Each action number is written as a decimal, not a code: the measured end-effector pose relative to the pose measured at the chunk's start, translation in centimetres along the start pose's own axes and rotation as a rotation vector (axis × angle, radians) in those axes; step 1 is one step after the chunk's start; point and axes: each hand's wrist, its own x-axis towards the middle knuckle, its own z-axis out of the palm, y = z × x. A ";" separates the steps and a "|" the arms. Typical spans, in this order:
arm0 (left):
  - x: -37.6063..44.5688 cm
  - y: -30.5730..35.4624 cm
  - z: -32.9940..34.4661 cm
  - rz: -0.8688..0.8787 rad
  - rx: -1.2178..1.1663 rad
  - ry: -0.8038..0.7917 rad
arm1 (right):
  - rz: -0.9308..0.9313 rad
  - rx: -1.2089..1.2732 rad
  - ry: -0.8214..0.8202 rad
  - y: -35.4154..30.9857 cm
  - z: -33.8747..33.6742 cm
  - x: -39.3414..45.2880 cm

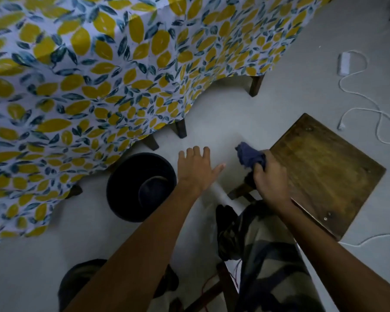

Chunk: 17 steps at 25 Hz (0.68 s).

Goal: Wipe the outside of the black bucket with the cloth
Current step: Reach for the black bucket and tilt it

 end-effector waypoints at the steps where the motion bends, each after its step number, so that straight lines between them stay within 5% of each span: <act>1: -0.1 -0.8 0.6 -0.015 0.017 0.003 | 0.049 0.098 -0.023 -1.0 1.0 0.8; 7: 0.8 -6.0 6.0 -0.151 0.032 -0.107 | 0.539 0.813 -0.183 -2.6 9.3 4.6; 17: 4.3 -8.1 16.6 -0.261 0.050 -0.328 | 0.998 0.967 -0.288 2.5 19.6 7.6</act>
